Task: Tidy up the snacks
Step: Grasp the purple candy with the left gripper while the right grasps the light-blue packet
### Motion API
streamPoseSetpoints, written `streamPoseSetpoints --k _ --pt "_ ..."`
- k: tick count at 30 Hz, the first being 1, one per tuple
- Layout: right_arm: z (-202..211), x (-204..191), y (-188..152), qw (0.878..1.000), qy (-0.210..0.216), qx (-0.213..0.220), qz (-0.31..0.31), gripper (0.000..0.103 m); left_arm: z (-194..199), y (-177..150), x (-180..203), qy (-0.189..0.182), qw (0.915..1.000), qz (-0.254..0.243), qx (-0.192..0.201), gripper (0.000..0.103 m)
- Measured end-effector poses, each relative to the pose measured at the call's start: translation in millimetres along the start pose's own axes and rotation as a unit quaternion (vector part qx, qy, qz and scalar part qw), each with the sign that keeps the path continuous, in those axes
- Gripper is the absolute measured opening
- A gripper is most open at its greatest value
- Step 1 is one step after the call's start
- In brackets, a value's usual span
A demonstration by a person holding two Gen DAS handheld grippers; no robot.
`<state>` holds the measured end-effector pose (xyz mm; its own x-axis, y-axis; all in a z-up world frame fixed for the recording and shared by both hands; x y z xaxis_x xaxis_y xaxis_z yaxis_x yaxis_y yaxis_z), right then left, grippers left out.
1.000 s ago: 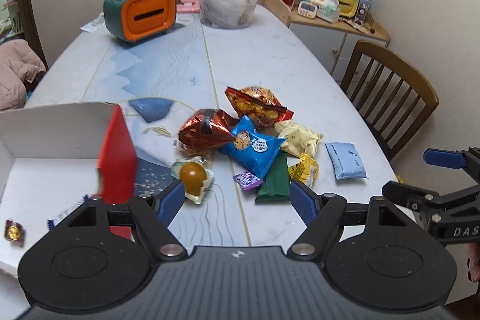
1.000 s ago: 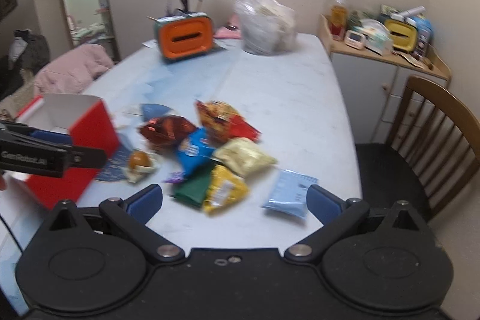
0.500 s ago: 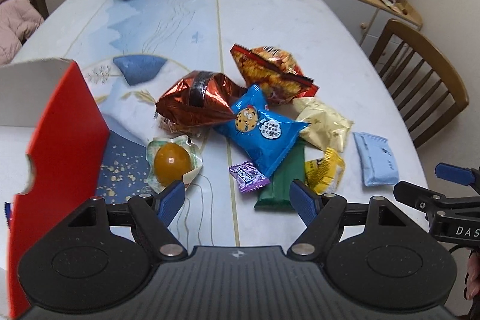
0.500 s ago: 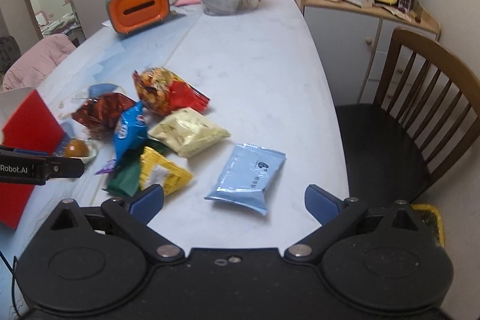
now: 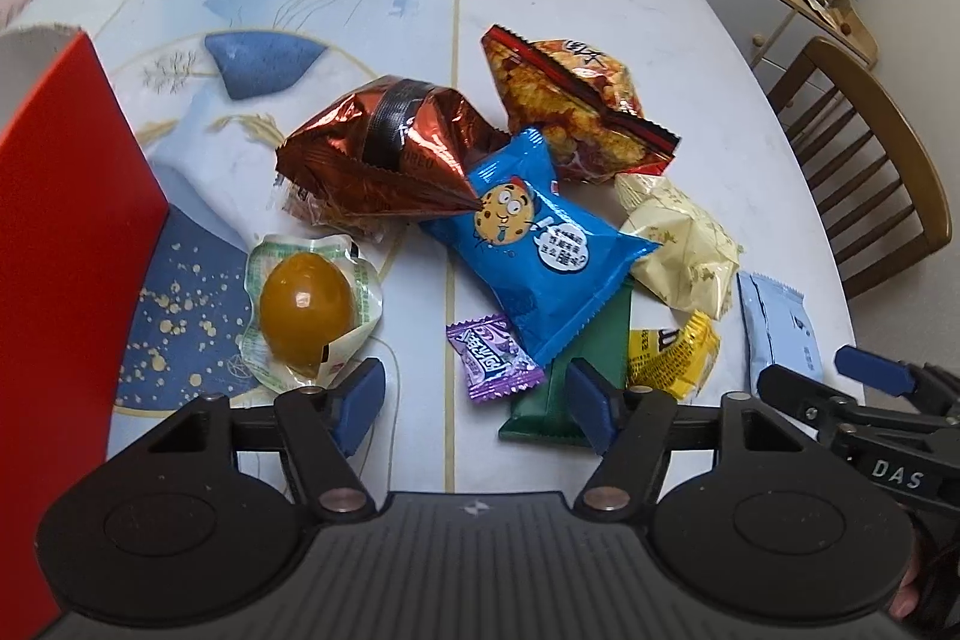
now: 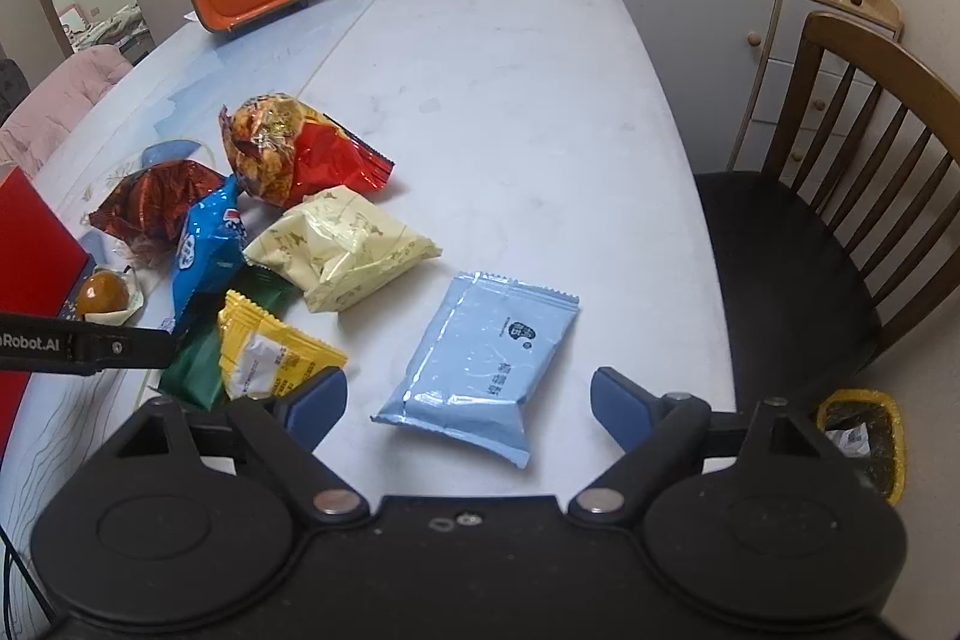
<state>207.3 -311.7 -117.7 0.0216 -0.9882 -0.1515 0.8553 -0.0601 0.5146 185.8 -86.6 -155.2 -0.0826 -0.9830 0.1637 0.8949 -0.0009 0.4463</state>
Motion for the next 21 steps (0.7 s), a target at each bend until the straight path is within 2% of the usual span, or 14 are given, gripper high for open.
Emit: streamPoseSetpoints --k 5,8,11,15,17,19,21 --pt "-10 -4 4 1.0 -0.008 -0.004 -0.002 0.086 -6 2 -4 -0.008 0.9999 0.009 -0.008 0.059" --pt "-14 -5 5 1.0 -0.014 -0.006 -0.003 0.084 -8 3 -5 -0.011 0.9999 0.006 -0.006 0.059" --pt "-18 -5 4 1.0 -0.022 -0.01 -0.001 0.079 -8 4 -3 -0.009 0.9999 -0.002 -0.005 0.057" --pt "-21 -6 2 0.999 -0.03 -0.009 0.003 0.073 -9 6 -2 -0.014 0.9999 -0.003 -0.006 0.044" --pt "-21 -7 2 0.999 -0.031 -0.007 0.003 0.069 -10 6 -2 -0.022 0.9997 -0.003 -0.007 0.034" --pt "-20 -8 3 0.999 -0.032 -0.005 0.005 0.058 -10 7 -3 -0.03 0.9995 0.0 -0.009 0.03" --pt "-19 -7 3 1.0 -0.03 -0.004 0.004 0.053 -10 7 -2 -0.03 0.9995 -0.003 -0.007 0.028"
Point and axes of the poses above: each gripper's, at about its wrist camera, not at the fingertips, and z roughly against the way its jaws point, x to its right, y to its top, the point moved 1 cm from there along -z, roughly the way its jaws point, and after that the axes turned 7 degrees about -z, right-handed, at the moved point
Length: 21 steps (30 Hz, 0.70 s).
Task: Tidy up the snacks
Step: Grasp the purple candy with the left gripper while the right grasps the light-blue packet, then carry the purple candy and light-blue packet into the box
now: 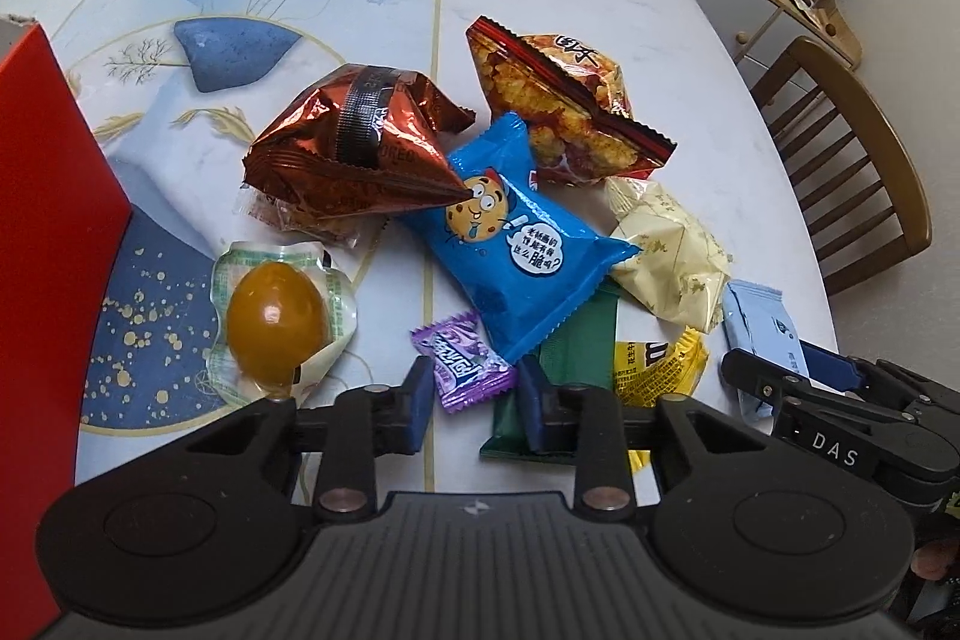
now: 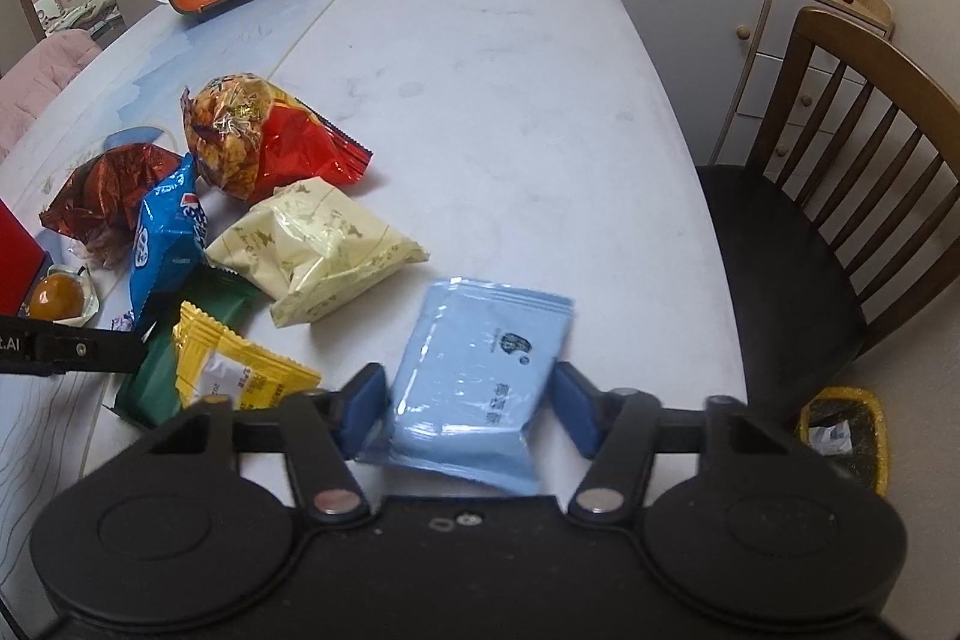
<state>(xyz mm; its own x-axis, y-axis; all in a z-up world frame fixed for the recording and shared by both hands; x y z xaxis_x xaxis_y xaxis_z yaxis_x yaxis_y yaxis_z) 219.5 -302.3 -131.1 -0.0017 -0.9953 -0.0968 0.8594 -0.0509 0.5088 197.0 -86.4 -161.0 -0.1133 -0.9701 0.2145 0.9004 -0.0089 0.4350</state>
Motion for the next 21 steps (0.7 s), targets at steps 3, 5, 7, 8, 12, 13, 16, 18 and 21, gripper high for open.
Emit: streamPoseSetpoints --k 3,5,7,8,12,13,16,18,21 --pt "2 1 -1 1.0 0.003 0.001 0.001 0.047 0 0 0 -0.001 1.0 -0.001 0.002 0.025" --pt "4 2 -3 1.0 0.002 0.001 -0.001 0.046 2 -1 1 0.002 1.0 -0.004 0.002 0.024" --pt "6 2 -5 1.0 0.004 0.001 -0.003 0.046 4 -3 1 0.003 1.0 -0.008 0.005 0.024" --pt "9 2 -6 1.0 0.005 0.003 -0.002 0.046 6 -4 2 0.004 0.9999 -0.009 0.006 0.024" --pt "22 0 -11 1.0 0.008 0.007 0.002 0.046 15 -8 2 0.002 0.9999 -0.01 0.006 0.024" --pt "26 -1 -12 1.0 0.012 0.007 0.002 0.046 18 -10 2 0.0 0.9999 -0.011 0.007 0.024" --pt "39 -5 -15 1.0 0.019 0.009 0.005 0.046 31 -14 4 -0.003 0.9997 -0.018 0.015 0.024" --pt "49 -10 -17 1.0 0.023 0.01 0.01 0.046 42 -17 5 -0.006 0.9995 -0.021 0.022 0.024" --pt "64 -18 -19 0.999 0.028 0.014 0.02 0.046 58 -20 7 -0.005 0.999 -0.029 0.033 0.024"
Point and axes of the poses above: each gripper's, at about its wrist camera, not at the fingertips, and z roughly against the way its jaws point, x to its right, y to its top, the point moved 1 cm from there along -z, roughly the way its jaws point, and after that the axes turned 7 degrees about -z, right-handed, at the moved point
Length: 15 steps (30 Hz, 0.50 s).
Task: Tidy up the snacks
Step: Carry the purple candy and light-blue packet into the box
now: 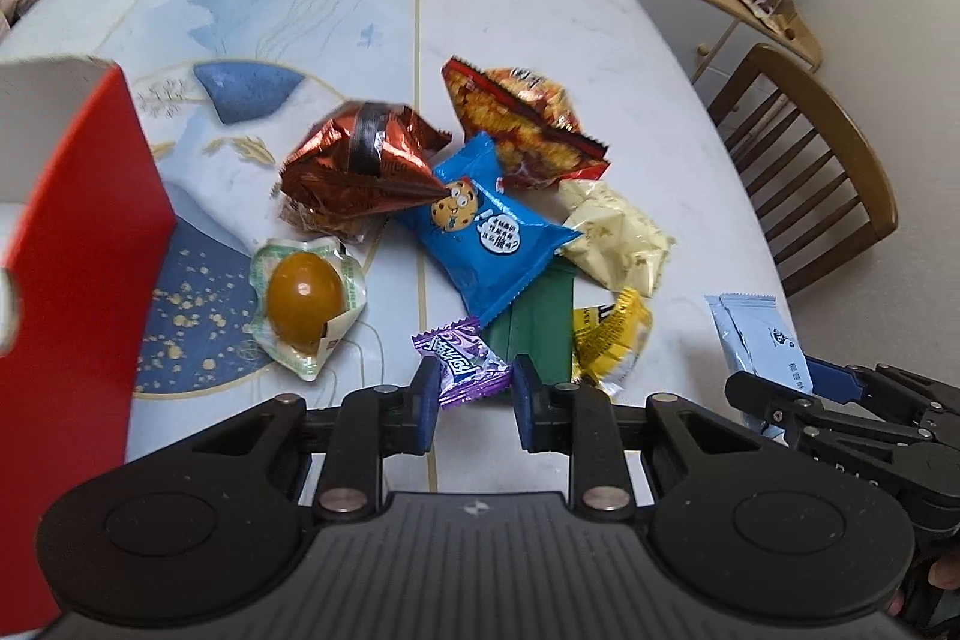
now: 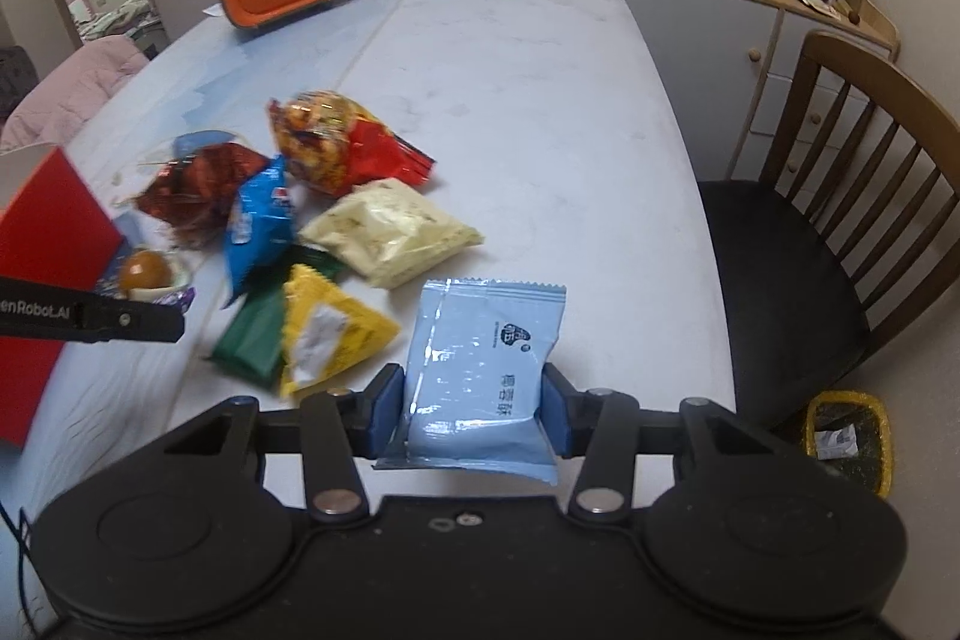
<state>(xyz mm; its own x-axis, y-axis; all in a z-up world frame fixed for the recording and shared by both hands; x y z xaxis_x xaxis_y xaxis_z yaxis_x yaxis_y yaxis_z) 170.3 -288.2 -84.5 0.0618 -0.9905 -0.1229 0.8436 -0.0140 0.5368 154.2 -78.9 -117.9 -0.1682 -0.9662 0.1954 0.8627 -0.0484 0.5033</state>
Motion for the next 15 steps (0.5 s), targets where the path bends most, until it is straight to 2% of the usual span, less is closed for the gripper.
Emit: streamPoseSetpoints --k 7,15 --pt "31 -27 -1 1.0 0.02 0.007 0.014 0.046 36 -7 -4 0.006 0.9998 -0.011 0.018 0.024" --pt "57 -76 2 0.998 0.052 0.02 0.041 0.046 77 -15 -28 0.013 0.9992 -0.005 0.036 0.024"
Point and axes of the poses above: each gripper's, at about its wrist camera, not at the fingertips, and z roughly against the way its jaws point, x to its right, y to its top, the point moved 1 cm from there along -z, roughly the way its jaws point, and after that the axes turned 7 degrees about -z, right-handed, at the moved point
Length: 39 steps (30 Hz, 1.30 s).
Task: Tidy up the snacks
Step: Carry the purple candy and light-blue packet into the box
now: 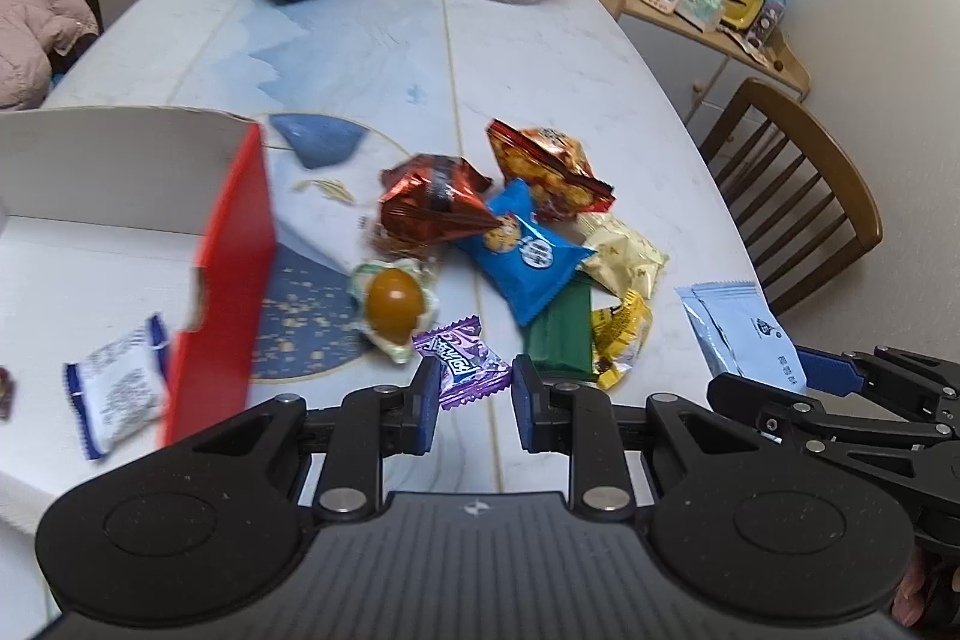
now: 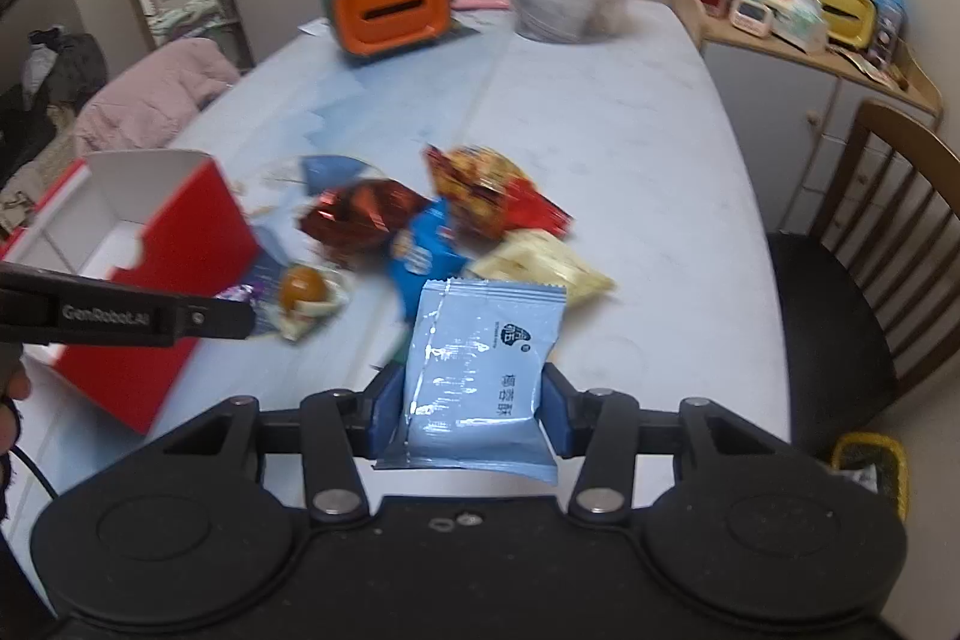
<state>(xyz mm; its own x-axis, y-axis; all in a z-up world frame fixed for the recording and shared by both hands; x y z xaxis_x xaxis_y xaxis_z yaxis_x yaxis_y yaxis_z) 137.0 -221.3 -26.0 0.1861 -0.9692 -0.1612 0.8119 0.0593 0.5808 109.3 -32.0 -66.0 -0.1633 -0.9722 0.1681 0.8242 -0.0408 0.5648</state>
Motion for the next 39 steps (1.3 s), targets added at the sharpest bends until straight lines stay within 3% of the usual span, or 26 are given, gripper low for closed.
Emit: streamPoseSetpoints --k 22,39 --pt "3 -158 5 0.996 0.063 0.019 0.062 0.046 92 -26 -114 0.05 0.9973 0.016 0.05 0.024" --pt "-56 -256 14 0.99 0.074 -0.016 0.117 0.046 96 -24 -221 0.107 0.9932 0.03 0.036 0.024"
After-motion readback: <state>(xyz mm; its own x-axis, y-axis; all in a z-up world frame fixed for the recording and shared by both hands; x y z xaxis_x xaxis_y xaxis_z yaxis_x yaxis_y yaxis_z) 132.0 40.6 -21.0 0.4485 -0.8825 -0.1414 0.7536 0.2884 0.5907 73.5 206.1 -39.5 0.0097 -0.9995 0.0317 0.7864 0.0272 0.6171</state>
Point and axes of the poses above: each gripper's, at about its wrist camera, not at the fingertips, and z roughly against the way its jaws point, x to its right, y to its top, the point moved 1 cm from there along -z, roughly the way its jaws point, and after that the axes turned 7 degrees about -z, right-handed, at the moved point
